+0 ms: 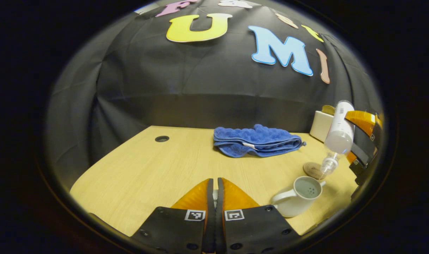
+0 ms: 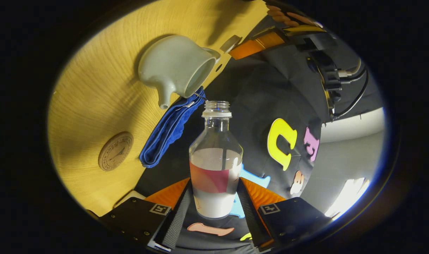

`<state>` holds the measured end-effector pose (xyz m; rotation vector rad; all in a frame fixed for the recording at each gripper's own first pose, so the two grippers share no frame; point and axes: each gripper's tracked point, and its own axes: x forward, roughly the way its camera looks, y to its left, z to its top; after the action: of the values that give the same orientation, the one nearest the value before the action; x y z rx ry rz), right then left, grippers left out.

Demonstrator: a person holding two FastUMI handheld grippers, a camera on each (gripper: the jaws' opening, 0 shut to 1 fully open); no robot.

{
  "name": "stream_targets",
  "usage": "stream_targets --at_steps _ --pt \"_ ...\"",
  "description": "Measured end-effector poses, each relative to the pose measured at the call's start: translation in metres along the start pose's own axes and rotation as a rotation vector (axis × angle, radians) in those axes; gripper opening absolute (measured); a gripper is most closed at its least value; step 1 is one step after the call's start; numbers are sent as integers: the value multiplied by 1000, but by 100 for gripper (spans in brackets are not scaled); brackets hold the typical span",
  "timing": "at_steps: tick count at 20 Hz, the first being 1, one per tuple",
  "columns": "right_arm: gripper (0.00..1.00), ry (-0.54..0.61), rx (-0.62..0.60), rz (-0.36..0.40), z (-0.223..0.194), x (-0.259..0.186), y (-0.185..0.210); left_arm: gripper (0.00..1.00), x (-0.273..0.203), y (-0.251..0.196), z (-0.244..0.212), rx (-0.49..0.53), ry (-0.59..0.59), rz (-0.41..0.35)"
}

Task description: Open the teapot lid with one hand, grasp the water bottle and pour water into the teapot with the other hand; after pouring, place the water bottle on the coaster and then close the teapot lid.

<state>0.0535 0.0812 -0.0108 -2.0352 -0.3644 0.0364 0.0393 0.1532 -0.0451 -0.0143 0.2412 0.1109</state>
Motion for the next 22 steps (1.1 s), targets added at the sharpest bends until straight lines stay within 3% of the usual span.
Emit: stream_targets --at_steps 3,10,15,22 --pt "77 14 164 45 -1 0 1 6 -1 1 0 -1 -2 2" --pt "77 66 743 209 12 -9 28 6 -2 1 2 -2 -6 1" --pt "78 142 1091 296 13 -24 47 7 -2 0 3 -5 -9 -2" --pt "77 231 1584 326 11 -17 73 6 -1 -4 3 -10 -10 -16"
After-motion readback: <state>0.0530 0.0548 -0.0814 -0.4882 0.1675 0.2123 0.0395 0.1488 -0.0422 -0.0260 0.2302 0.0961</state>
